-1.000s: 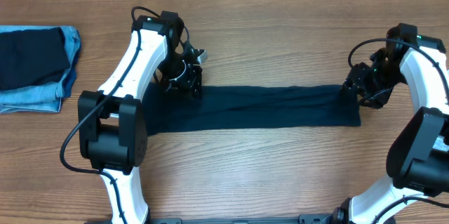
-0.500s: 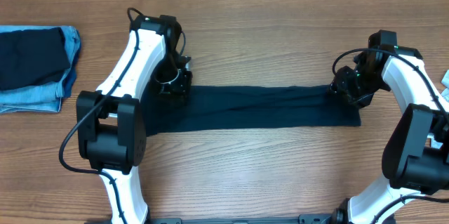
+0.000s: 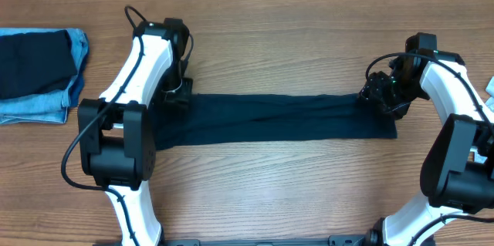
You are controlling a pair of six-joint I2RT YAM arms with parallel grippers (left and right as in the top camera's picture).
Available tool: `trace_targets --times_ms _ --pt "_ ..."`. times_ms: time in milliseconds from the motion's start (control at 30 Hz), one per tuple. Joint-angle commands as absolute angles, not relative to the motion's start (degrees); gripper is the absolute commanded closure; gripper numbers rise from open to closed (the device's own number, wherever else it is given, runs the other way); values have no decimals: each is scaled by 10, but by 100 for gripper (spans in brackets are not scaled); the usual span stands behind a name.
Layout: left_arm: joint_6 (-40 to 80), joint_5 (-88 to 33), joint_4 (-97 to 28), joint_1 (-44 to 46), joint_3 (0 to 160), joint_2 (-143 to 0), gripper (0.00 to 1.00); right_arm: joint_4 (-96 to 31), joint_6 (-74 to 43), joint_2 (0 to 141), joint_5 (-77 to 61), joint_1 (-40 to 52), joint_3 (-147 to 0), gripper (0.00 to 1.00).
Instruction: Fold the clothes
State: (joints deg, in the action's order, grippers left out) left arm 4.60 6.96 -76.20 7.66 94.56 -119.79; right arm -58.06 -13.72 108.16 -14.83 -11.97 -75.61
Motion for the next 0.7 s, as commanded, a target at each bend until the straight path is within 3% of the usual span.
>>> trace_targets --times_ms 0,100,367,667 --pt "58 56 -749 57 913 -1183 51 -579 -140 1067 -153 -119 -753 31" --pt "53 32 -747 56 907 -1183 67 -576 -140 1067 -153 -119 -753 30" --pt "46 -6 -743 56 907 -1183 95 -575 -140 1067 -153 -119 -753 30" --pt "43 -15 -719 56 933 -1183 96 -572 -137 1067 -151 -119 -753 33"
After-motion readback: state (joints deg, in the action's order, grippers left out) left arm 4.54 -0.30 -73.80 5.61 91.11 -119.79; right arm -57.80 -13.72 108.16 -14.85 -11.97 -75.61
